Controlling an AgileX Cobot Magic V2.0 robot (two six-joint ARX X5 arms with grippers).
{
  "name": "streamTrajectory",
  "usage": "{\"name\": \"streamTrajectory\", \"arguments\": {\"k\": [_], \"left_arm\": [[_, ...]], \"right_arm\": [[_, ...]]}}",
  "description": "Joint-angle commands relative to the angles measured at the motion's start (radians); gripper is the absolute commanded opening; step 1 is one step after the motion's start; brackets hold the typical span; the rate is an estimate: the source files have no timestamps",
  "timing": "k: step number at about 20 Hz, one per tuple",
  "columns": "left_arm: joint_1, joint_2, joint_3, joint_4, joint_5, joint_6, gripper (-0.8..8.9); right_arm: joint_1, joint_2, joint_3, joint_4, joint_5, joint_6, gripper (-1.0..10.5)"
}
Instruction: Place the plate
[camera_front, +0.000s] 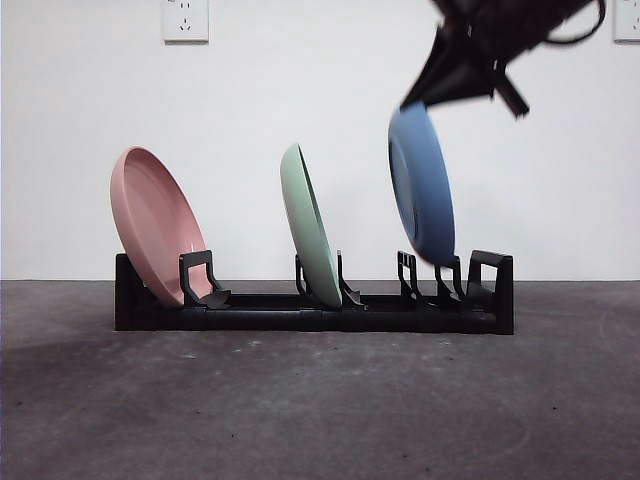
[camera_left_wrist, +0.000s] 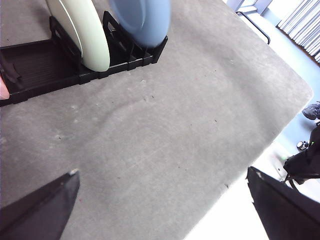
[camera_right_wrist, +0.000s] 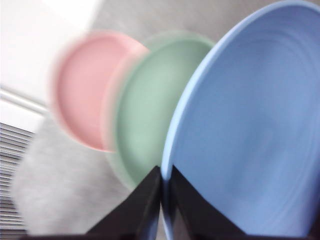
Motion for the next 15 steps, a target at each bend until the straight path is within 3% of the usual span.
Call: {"name": "streamTrajectory", "arguments": {"k": [1, 7, 10, 15], "left_arm": [[-0.005, 0.004, 0.022, 0.005, 0.005, 0.007, 5.30], [-0.013, 0.004, 0.020, -0.033, 0.004, 0.006, 5.30], [-0.035, 0.004, 0.017, -0.038, 0.004, 0.006, 5.30], [-0.068, 0.004, 0.017, -0.038, 0.004, 0.006, 5.30]], "right_arm": [[0.000, -0.042, 0.021, 0.002, -0.044, 0.013, 0.1], [0.043, -0.215, 0.021, -0.200, -0.048, -0.131, 0.1], [0.074, -0.310, 0.020, -0.350, 0.031, -0.209, 0.1], [0.164, -0.460, -0.005, -0.504, 0.074, -0.247, 0.1]]}}
